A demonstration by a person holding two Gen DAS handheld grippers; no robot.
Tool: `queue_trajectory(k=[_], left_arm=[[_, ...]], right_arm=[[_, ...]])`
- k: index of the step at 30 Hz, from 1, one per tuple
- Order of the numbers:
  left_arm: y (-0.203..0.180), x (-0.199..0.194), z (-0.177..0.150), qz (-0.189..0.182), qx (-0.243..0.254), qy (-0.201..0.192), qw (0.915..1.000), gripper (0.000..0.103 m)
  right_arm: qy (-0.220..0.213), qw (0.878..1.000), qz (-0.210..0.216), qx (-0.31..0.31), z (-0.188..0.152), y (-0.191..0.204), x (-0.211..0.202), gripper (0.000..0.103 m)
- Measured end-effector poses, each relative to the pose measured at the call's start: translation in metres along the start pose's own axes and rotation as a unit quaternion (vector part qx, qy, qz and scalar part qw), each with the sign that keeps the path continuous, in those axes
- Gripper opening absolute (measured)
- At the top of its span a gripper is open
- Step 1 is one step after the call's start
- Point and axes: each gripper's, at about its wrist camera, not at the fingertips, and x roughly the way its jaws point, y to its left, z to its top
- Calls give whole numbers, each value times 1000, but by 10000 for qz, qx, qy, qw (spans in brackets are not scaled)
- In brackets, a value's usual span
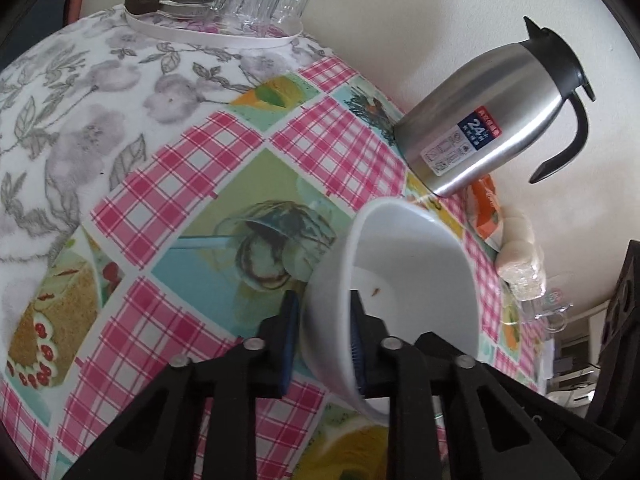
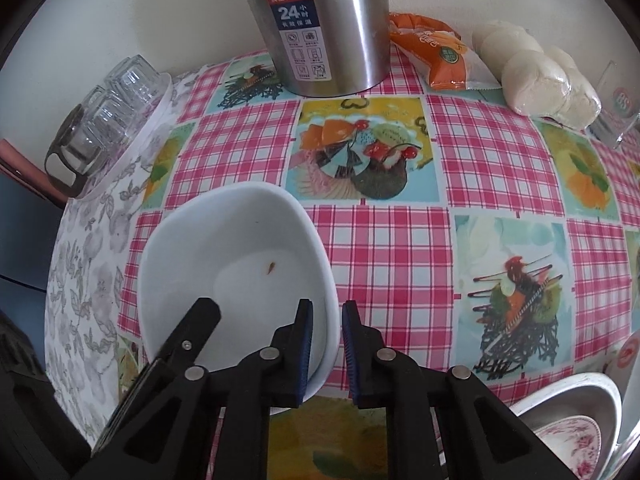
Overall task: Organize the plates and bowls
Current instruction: 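Lift the white square bowl with both grippers toward the stack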
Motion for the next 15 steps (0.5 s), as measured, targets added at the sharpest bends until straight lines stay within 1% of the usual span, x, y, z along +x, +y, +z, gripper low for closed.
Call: queue_trajectory(k=[3,7,11,15], left_arm=[[0,-4,-1,40,24,15,10000,19],[-5,-12,-4,11,93,27,10000,18],[-16,-30,-5,-38,253,-109,9996,18],[-35,-58,-8,-70,521,-312,9981,18]], right_arm=[[27,9999,94,87,-2,0,-3,12],[-44,9999,77,79,-8,0,-12,13],[-199,9996,154,104,-12,-3,-31,13],[-456,9985,290,97,-18,-8,-60,13]])
